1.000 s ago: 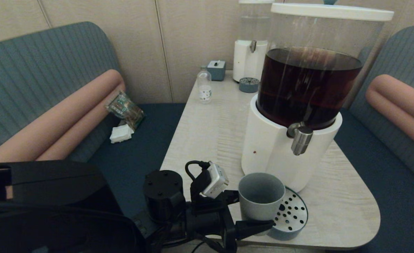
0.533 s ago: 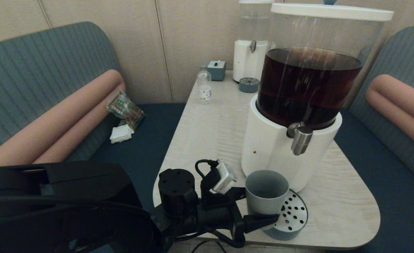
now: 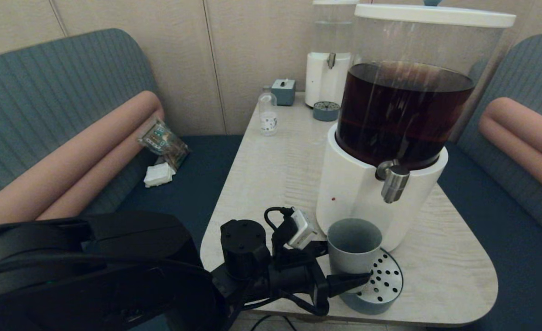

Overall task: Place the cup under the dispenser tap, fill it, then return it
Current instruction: Place it under the water dispenser

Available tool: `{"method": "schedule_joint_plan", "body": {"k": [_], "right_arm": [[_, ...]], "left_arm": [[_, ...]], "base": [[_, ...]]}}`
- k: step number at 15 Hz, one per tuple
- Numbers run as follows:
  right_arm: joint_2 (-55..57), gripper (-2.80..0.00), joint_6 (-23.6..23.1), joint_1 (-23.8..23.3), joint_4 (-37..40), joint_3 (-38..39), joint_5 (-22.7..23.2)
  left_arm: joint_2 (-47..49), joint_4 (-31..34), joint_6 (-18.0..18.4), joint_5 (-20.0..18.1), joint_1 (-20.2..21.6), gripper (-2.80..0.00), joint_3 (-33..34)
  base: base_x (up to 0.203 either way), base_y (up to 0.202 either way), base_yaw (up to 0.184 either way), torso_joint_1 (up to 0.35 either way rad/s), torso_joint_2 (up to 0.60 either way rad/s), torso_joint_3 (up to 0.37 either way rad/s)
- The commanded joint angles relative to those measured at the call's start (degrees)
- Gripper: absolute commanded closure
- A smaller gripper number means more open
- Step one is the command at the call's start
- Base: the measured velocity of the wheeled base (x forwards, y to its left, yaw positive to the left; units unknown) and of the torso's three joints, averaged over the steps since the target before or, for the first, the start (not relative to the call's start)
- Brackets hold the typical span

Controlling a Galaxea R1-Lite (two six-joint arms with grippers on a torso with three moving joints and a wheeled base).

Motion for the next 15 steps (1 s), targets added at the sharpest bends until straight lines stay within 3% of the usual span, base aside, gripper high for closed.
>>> {"method": "schedule_joint_plan", "body": {"k": [1, 8, 15], "right_arm": [[-0.1, 0.00, 0.0, 0.0, 0.0, 0.0, 0.0], [-0.1, 0.00, 0.0, 0.0, 0.0, 0.0, 0.0], [0.0, 0.00, 0.1, 0.0, -0.2, 0.1, -0.1]], "left_arm": [[2.0, -0.5, -0.1, 0.0, -0.4, 0.00, -2.1], [7.4, -0.5, -0.7, 1.8, -1.7, 0.00, -9.4], [9.7, -0.5, -1.1, 1.9, -1.9, 0.00, -11.5]], "base": [[0.000, 0.000, 0.000, 0.000, 0.00, 0.000], [0.000, 0.000, 0.000, 0.000, 0.00, 0.000], [0.000, 0.000, 0.000, 0.000, 0.00, 0.000]]}}
